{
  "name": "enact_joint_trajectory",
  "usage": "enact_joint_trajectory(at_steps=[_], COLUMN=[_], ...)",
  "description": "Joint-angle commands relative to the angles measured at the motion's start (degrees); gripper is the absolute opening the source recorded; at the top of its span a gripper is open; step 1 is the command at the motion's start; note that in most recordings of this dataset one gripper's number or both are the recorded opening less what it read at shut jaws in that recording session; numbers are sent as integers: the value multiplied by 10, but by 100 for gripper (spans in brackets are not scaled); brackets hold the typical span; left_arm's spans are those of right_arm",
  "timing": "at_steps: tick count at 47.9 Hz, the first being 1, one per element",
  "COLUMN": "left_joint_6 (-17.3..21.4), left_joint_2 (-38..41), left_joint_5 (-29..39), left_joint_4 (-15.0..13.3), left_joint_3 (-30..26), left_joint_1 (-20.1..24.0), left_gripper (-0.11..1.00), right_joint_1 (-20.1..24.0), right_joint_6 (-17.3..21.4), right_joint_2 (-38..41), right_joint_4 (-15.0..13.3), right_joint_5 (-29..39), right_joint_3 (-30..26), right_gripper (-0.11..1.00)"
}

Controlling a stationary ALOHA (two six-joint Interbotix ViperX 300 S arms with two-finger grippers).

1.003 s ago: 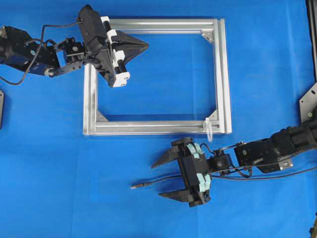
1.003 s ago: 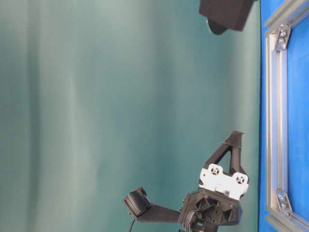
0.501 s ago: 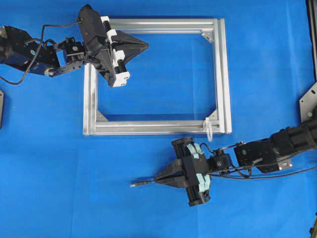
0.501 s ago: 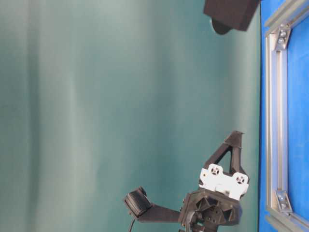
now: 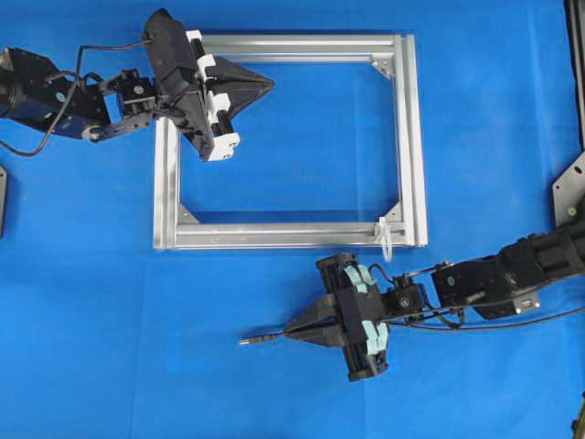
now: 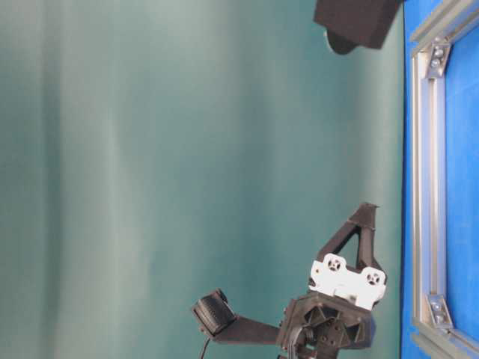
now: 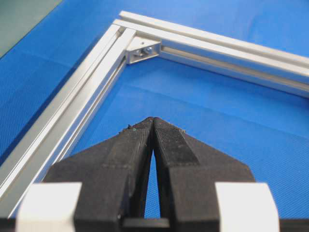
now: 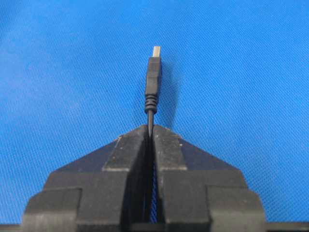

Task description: Insert the wire through the string loop located on the right side.

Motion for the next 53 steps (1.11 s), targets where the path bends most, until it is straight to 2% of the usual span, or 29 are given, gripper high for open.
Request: enact_joint_trajectory(at_steps=[1,21,53], left_joint_6=[-1,-3,-4], left_joint_2=[-17,-17,-17], left_joint_5=[-3,-3,-3], left_joint_4=[2,2,2], left_joint_3=[-4,-4,-4], left_joint_1=[0,-1,-1], left_gripper=[0,0,0], right_joint_1=[2,1,1], right_joint_6=[-2,-13,-22], right_joint_2=[-40,-140,-142], right_joint_4=[-1,-2,-1], right_joint_5=[6,95,96], right_joint_3=[-4,-7,-5], right_gripper=[-4,-4,-4])
